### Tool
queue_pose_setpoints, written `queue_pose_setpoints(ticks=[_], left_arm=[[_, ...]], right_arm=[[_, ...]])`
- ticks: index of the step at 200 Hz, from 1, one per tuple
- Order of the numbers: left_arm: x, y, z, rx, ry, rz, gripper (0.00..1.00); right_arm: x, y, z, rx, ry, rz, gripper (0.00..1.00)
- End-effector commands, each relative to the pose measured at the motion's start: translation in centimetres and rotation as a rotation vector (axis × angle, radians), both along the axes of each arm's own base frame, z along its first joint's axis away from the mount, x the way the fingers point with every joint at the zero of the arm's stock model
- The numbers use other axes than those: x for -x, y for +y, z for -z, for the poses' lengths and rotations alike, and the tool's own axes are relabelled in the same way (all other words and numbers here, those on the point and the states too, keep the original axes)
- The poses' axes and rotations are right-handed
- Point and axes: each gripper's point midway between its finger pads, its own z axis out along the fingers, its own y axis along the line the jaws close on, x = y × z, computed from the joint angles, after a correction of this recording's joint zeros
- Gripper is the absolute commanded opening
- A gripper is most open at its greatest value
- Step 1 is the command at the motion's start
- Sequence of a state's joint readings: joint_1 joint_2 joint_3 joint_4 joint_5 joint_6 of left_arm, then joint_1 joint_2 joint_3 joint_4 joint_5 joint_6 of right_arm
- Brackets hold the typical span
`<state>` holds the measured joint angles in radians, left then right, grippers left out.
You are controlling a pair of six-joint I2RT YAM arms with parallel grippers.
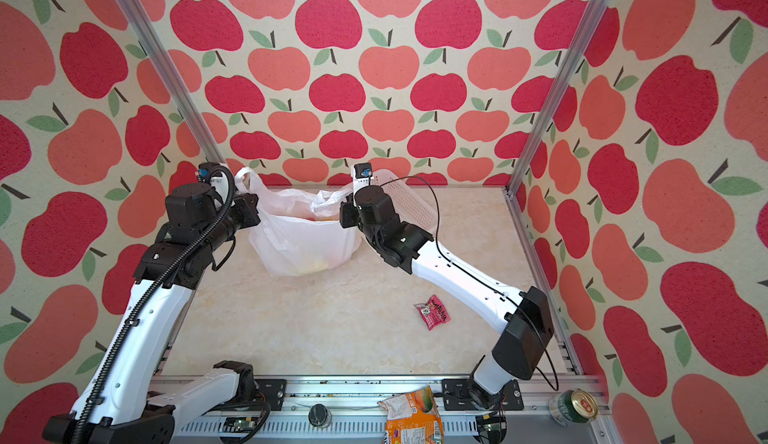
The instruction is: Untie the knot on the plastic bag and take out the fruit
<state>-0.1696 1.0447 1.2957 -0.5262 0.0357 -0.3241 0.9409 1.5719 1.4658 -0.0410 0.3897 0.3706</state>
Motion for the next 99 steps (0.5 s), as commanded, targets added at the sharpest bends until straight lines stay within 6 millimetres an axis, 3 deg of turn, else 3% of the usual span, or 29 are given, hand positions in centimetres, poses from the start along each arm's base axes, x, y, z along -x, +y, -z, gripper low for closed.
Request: queue_pose_setpoints(ticks=[1,29,59,77,99], left_arm=[[1.8,0.4,3.0,0.038,0.020,-0.020,0.00],[3.6,0.9,8.9,0.086,0.101,-0.058,0.00],[6.2,1.2,13.5,0.121,0.190,-0.100,0.00],[7.8,2.0,15.7,0.094,0.246,-0.150,0.00],[8.8,2.6,17.0,0.056,0.306,-0.177,0.16]], right_arm=[[0.3,-1.1,2.0,-0.018,-0.023,0.015,0.00],[1.0,-2.6,6.1,-0.029,0.003,0.039,0.00],[2.8,-3.9,9.7,-0.027,0.050,0.035,0.00],[4.5,-4.5,10.8,-0.030,0.060,0.031,0.00],[7.0,-4.5,11.8,-0.013,0.049,0.013,0.00]])
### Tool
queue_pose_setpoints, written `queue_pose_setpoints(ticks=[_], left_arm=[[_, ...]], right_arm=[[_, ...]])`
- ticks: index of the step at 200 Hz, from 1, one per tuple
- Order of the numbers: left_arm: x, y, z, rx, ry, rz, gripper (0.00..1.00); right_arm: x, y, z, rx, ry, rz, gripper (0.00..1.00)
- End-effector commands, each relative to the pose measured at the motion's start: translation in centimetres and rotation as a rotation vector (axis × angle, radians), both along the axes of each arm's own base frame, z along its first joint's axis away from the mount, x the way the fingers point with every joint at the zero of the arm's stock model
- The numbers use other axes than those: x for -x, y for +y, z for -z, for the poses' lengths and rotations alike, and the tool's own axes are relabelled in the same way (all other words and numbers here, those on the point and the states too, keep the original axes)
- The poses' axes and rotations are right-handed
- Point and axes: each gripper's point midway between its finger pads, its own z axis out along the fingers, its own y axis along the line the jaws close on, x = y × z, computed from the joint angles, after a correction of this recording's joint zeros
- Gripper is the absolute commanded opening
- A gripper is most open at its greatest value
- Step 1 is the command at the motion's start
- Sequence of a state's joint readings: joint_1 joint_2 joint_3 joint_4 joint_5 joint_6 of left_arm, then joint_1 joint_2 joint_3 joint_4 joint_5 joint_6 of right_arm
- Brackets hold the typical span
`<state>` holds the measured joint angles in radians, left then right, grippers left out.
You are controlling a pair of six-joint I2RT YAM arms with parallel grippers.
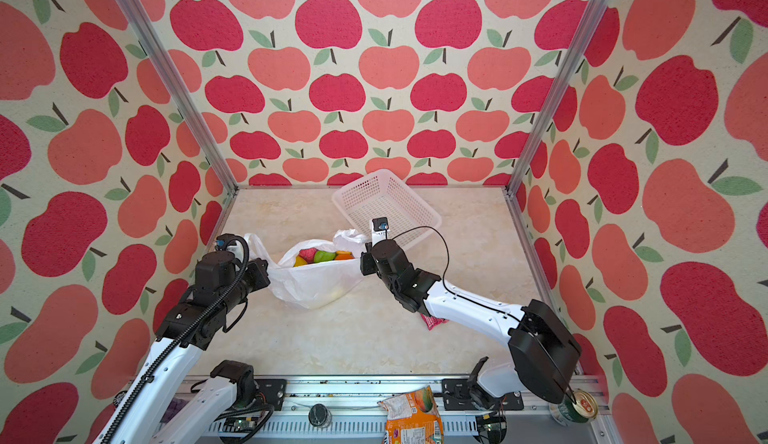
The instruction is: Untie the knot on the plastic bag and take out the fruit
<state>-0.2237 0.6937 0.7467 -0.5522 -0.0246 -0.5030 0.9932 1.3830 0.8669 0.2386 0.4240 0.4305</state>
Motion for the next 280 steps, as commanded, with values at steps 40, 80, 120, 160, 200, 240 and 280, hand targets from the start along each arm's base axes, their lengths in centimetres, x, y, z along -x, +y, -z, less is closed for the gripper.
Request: queue_pose_setpoints(ticks=[40,80,120,160,200,240,280], left_arm=[[1.0,1.8,-2.2,-0.109,0.037,-0.078,0.57],[0.9,1.7,-12.0,-0.203,-0.134,-0.067,0.79],[-0.1,0.8,-20.9,-0.293,-0.320,-0.067,0.86],[-9.3,-4.1,-21.1,-0.506,-0.203,0.068,0.99],[-15.0,-8.8,-13.1,-0.575,0.100,0.350,0.97],[-9.2,-11.9,-8.2,-0.437,0.078,0.660,0.99],[-4.7,-12.2,-5.6,-0.525,0.012,0.702,0.99]], right_arm=[[4.1,-0.1,-0.4,-0.052,-0.058,-0.002,0.00],[4.6,-0.4,0.3,-0.044,-0.046,-0.005,0.00],[4.7,-1.0,0.4,-0.042,-0.044,0.007,0.00],[4.9,-0.7,0.2,-0.059,-0.039,-0.005,0.00],[5.0,-0.6,0.2,-0.058,-0.031,-0.005,0.00],[4.4,-1.5,-0.2,-0.043,-0.028,0.035,0.00],[3.7,-2.2,-0.4,-0.057,-0.015,0.053,0.00]])
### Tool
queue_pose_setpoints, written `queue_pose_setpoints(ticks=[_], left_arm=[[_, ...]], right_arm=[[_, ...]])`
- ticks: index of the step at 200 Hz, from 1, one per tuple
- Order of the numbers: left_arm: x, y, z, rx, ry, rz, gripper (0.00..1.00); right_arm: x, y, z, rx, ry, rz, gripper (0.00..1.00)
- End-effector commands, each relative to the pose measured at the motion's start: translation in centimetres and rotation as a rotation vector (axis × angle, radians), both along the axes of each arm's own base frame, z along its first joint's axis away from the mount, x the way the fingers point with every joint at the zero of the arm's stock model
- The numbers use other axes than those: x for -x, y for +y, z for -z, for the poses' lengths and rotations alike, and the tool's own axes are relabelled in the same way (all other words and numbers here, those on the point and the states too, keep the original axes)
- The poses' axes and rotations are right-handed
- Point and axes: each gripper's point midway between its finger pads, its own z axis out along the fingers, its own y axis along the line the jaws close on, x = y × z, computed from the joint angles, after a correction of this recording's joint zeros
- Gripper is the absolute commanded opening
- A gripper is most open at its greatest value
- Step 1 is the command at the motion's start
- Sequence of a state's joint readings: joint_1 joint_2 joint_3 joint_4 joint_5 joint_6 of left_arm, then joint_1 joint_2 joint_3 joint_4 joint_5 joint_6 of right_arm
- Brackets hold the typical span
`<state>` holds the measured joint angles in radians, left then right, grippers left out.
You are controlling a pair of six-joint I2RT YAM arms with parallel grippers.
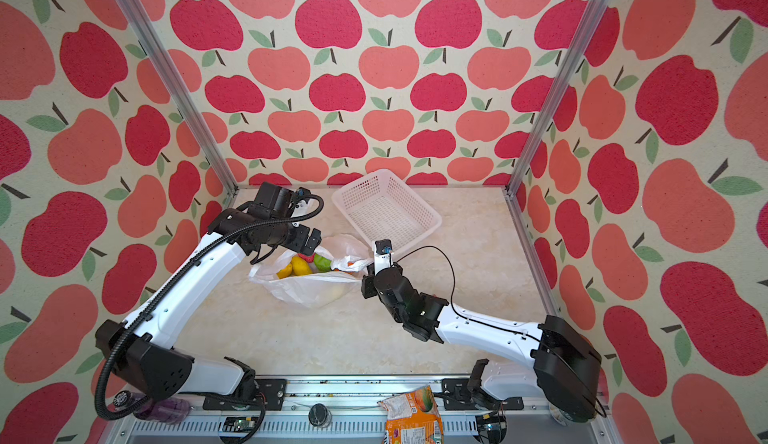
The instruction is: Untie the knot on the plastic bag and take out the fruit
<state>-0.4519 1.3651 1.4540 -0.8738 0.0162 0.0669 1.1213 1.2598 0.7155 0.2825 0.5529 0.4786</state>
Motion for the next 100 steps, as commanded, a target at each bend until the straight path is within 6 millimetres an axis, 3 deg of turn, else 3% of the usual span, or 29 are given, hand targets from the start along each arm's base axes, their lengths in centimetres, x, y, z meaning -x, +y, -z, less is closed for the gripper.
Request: queue_pose_setpoints(ticks=[1,47,68,100], left_arm=[[2.2,-1.5,-1.0,0.005,-0.122,0.104,0.99],[1.6,-0.6,1.5,-0.139,-0.068,0.073,0.99],[0.8,-0.3,3.2,-0.205,-0.023,0.059,0.99],[-0.7,0.4,4.3,-0.280,-0.008,0.016,0.99]], right_arm=[[-0.7,-1.1,-1.2,-0.029,0.007,0.046,0.00],[-1.4,-2.7,0.0,-0.083,0.065,0.078,0.00],[-1.1,-2.4,-0.2,-0.087,0.071,0.053,0.00],[-1.0,-2.0,-0.1,-0.093,0.081,0.036,0.00]])
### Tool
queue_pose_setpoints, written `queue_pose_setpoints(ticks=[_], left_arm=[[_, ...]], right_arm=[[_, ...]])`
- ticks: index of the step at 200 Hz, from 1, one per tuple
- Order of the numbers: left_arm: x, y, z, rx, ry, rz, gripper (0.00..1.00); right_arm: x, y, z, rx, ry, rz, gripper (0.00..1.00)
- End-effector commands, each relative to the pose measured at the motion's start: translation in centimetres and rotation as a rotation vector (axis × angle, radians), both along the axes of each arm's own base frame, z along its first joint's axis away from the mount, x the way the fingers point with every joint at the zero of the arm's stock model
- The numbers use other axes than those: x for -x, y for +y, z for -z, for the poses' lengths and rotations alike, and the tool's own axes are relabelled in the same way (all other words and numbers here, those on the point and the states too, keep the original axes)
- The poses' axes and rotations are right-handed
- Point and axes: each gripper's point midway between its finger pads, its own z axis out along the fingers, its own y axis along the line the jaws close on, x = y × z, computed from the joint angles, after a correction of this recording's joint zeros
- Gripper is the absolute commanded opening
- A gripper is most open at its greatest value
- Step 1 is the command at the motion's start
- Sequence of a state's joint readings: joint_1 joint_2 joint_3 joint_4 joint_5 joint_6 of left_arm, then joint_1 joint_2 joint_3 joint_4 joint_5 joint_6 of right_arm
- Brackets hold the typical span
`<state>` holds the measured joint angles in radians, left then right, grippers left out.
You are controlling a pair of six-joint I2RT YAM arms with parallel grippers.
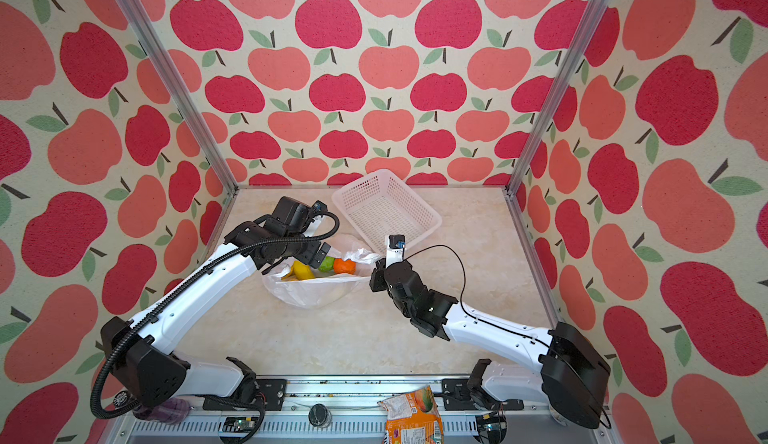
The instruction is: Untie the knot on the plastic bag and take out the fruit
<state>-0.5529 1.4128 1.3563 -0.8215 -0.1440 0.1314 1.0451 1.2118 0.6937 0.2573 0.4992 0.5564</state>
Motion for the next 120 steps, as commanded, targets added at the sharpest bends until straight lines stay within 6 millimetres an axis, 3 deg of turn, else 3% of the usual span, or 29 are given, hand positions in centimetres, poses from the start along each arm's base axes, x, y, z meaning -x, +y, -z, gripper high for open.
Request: queue_pose_setpoints(ticks=[1,71,82,95,102,120], left_arm=[[-0.8,1.5,-0.2,-0.087,-0.020,-0.037,0.99],[-2.2,2.1,3.4,-0.182,0.069,-0.068,0.97],[-2.6,2.2,3.6,-0.185,0.072,-0.074,0.82],[-2.9,2.1,3.7,-0.175,0.075,-0.075,0.46],[-3.2,2.1,3.7,-0.173,0.068,-0.077,0.31],[-4.0,2.3,3.5,-0.180,0.046,-0.093,0.08]], right_arm=[[0.3,0.0,0.0,-0.023,0.022,-0.013,0.00],[0.2,0.2,-0.3,-0.019,0.020,-0.017,0.00],[0.2,0.3,-0.3,-0.019,0.020,-0.019,0.00],[0.3,0.4,-0.3,-0.021,0.021,-0.022,0.00],[0.3,0.4,-0.2,-0.021,0.021,-0.023,0.00],[0.3,0.5,-0.2,-0.023,0.025,-0.028,0.00]])
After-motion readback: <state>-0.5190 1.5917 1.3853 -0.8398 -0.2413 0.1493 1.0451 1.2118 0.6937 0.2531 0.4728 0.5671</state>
